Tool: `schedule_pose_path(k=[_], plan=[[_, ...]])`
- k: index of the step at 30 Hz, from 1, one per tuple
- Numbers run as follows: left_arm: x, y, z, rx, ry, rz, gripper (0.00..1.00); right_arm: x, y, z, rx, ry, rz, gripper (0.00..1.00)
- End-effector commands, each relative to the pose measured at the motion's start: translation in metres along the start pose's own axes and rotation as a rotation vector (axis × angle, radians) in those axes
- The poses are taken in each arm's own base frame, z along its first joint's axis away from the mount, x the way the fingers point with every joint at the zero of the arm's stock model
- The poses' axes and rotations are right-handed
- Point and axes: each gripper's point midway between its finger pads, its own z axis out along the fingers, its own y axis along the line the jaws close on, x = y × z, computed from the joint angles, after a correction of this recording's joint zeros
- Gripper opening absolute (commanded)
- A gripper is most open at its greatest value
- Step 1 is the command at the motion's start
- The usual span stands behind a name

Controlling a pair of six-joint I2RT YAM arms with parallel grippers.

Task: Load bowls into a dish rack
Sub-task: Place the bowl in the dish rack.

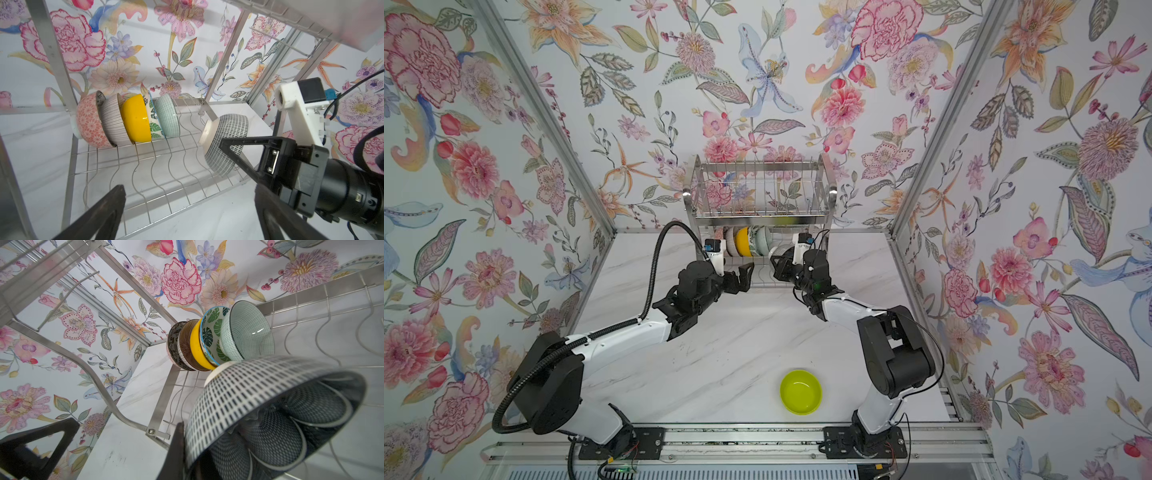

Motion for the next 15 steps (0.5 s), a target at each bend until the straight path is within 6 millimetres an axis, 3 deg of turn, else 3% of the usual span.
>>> schedule_pose_path(k=[1, 4, 6, 15], plan=[[0.015, 0.007, 0.003, -0.010, 0.065, -0.108, 0.99, -0.042, 0.028, 0.001, -0.110, -0.097, -0.160, 0.00], [0.011, 0.007, 0.004, -0.005, 0.038, -0.161, 0.99, -0.047, 0.021, 0.008, -0.100, -0.094, -0.199, 0.00], [0.023, 0.010, 0.014, -0.016, 0.067, -0.165, 0.99, -0.048, 0.016, 0.013, -0.101, -0.085, -0.209, 0.00], [0.019, -0.004, 0.024, 0.076, 0.005, -0.201, 0.99, -0.056, 0.004, 0.031, -0.174, -0.072, -0.228, 0.00]])
